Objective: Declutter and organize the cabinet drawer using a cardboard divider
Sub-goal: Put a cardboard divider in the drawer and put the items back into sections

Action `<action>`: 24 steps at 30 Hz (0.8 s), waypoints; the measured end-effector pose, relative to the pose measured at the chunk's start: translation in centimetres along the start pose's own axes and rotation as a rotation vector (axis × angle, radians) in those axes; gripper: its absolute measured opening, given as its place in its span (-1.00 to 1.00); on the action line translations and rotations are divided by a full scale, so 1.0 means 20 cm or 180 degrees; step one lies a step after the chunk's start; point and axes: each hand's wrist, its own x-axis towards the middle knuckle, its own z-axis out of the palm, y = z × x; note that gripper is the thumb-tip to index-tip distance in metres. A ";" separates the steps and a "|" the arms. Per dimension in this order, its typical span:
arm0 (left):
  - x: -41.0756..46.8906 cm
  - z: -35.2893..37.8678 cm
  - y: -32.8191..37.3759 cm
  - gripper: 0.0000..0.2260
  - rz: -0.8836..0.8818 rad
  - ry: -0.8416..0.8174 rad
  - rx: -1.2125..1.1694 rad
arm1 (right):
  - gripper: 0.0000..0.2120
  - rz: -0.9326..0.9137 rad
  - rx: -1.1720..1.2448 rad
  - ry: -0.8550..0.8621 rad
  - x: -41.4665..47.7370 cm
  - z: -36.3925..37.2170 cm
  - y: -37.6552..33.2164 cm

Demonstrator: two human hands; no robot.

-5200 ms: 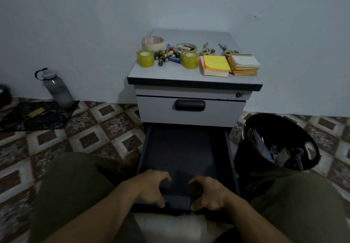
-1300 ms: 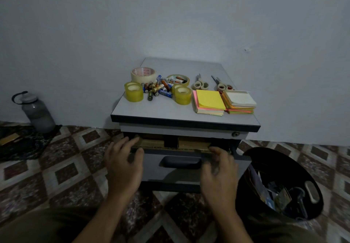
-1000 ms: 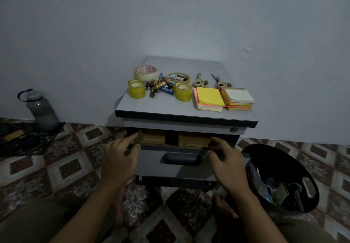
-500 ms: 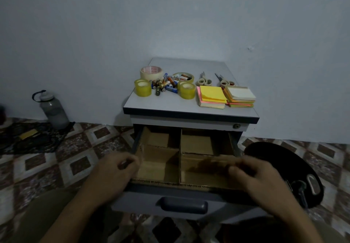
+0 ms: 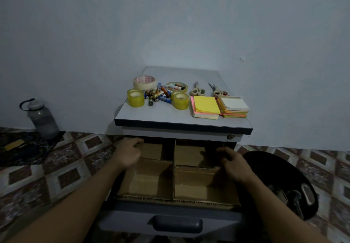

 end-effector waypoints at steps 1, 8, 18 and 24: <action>0.00 0.01 -0.01 -0.63 0.0034 0.0044 0.0080 | -0.61 -0.0030 -0.0042 -0.0024 0.00 0.00 0.00; -0.08 0.02 -0.03 -0.66 0.0306 0.0172 0.0066 | -0.56 -0.0050 -0.0240 -0.0145 -0.05 -0.01 0.00; -0.25 0.01 -0.08 -0.55 -0.0093 -0.0041 0.0041 | -0.45 0.0163 -0.0584 -0.0510 -0.17 -0.02 0.04; -0.20 -0.03 -0.05 -0.71 -0.0014 -0.0239 -0.0508 | -0.45 -0.0019 -0.0226 -0.0208 -0.16 -0.02 0.03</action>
